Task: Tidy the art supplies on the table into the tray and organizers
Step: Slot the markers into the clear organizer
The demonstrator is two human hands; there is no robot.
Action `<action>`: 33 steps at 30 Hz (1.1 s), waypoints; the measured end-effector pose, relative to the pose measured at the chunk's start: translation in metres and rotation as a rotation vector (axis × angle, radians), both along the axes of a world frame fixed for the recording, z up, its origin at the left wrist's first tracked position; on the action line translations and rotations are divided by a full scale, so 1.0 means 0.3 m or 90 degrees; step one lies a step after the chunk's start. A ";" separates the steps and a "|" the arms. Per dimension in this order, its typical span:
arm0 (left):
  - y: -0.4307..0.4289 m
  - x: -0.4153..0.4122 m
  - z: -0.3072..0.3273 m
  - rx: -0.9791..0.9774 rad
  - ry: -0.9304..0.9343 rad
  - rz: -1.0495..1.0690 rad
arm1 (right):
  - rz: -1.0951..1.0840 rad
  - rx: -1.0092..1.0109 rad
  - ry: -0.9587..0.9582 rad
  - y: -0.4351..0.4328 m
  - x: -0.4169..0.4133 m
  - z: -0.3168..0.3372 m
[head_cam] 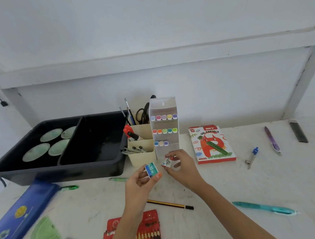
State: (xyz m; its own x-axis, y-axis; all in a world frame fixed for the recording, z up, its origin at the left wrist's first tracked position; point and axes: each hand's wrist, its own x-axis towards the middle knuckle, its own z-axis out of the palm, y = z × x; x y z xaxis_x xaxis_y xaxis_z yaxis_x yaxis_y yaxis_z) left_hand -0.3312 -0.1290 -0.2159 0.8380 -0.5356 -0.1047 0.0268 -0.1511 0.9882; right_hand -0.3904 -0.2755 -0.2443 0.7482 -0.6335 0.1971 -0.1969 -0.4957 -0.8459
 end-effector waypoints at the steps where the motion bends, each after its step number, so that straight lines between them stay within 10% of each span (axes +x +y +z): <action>1: 0.016 0.010 -0.004 0.005 0.001 0.003 | -0.013 -0.007 -0.004 0.004 0.025 -0.006; 25: -0.013 0.086 -0.068 0.052 -0.016 -0.063 | -0.168 0.075 0.036 0.070 0.131 0.007; 33: -0.085 0.029 -0.042 0.047 -0.187 -0.117 | -0.133 0.473 -0.054 0.101 -0.035 0.066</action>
State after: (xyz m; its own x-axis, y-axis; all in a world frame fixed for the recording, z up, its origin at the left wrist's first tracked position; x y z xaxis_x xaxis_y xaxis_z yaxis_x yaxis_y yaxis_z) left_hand -0.3226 -0.1546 -0.2285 0.7279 -0.6808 0.0823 -0.2917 -0.1988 0.9356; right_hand -0.4009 -0.2450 -0.2245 0.6006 -0.7478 -0.2831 -0.1435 0.2475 -0.9582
